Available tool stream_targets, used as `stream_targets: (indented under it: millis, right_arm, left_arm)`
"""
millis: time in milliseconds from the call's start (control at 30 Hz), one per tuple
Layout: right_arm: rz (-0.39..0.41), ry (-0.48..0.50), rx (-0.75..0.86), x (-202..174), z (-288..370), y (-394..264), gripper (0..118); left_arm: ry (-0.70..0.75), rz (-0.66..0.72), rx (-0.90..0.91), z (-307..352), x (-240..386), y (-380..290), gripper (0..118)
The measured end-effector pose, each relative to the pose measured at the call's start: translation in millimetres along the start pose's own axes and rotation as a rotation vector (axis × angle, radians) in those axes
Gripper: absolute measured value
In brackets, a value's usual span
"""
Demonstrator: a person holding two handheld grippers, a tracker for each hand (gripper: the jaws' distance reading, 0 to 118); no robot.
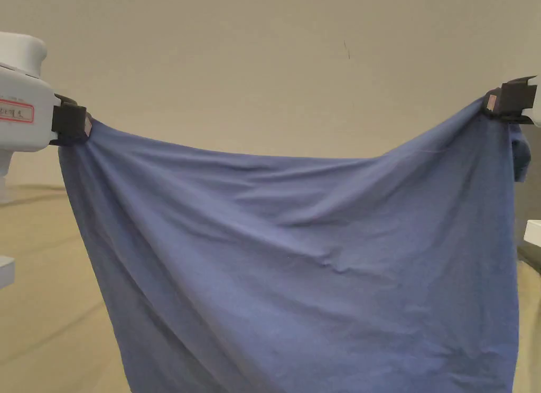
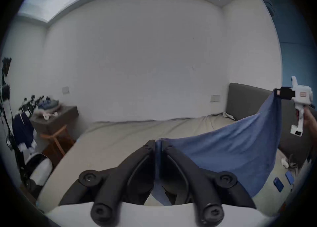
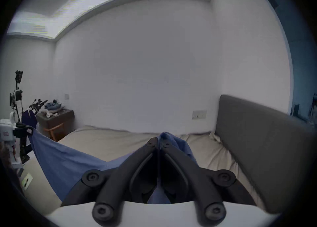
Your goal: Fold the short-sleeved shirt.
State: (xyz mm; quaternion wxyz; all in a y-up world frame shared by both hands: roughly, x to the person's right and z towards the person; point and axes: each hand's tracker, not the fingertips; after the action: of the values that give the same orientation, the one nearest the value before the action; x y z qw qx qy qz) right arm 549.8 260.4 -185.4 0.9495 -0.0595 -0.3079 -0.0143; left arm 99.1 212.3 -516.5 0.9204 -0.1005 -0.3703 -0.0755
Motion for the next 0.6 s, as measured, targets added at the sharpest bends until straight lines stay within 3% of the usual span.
stream_targets:
  millis: [167,333,467,600]
  right_arm:
    - [-0.001,-0.03,0.079,3,-24,42,3]
    - [0.063,-0.066,0.117,-2,-41,64,3]
    - [0.025,-0.029,0.144,-9,-35,69,3]
    - [0.052,0.017,0.109,-22,-15,62,3]
  left_arm:
    - [0.089,0.008,0.045,-29,-11,44,5]
    - [0.123,0.0,0.096,-42,-18,75,5]
    - [0.135,-0.053,0.12,-45,-14,76,5]
    - [0.05,-0.034,0.105,-32,-9,63,5]
